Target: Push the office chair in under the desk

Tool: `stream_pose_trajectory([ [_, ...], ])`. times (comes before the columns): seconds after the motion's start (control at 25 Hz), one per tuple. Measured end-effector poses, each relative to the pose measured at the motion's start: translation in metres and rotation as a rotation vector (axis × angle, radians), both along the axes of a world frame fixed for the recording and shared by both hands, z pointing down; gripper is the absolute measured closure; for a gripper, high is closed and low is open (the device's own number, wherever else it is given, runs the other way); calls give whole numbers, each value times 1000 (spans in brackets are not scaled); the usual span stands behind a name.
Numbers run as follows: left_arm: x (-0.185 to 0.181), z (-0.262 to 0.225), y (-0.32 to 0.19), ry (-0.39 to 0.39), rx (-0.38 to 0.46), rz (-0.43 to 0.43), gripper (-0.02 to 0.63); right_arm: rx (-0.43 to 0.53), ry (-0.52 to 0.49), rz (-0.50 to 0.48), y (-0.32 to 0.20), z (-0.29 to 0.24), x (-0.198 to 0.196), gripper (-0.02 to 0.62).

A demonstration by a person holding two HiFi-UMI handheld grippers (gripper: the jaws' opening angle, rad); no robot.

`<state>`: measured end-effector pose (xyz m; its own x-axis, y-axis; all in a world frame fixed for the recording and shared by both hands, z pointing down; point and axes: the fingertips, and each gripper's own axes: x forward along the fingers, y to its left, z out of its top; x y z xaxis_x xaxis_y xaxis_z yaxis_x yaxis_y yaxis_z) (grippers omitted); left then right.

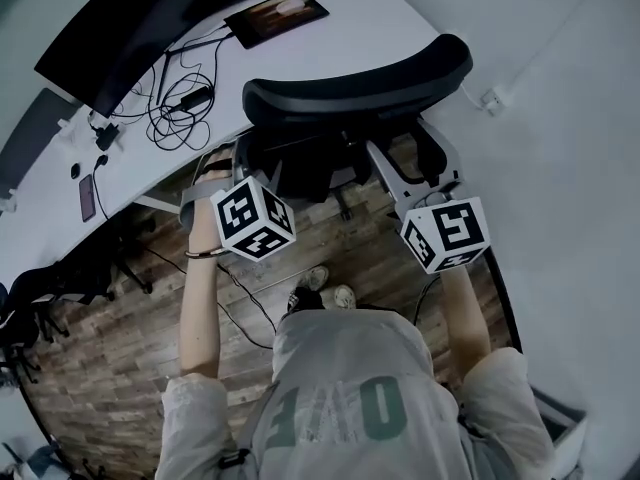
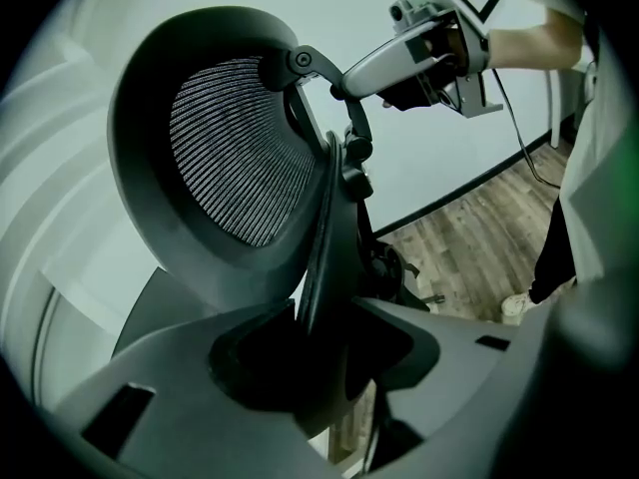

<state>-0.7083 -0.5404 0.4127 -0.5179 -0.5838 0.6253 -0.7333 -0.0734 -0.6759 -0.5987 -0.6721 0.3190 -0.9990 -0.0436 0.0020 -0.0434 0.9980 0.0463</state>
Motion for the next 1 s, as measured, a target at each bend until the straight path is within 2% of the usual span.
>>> stream_pose_trajectory([
  [1.0, -80, 2, -37, 24, -28, -49, 423, -5, 8, 14, -40, 1, -82, 313],
])
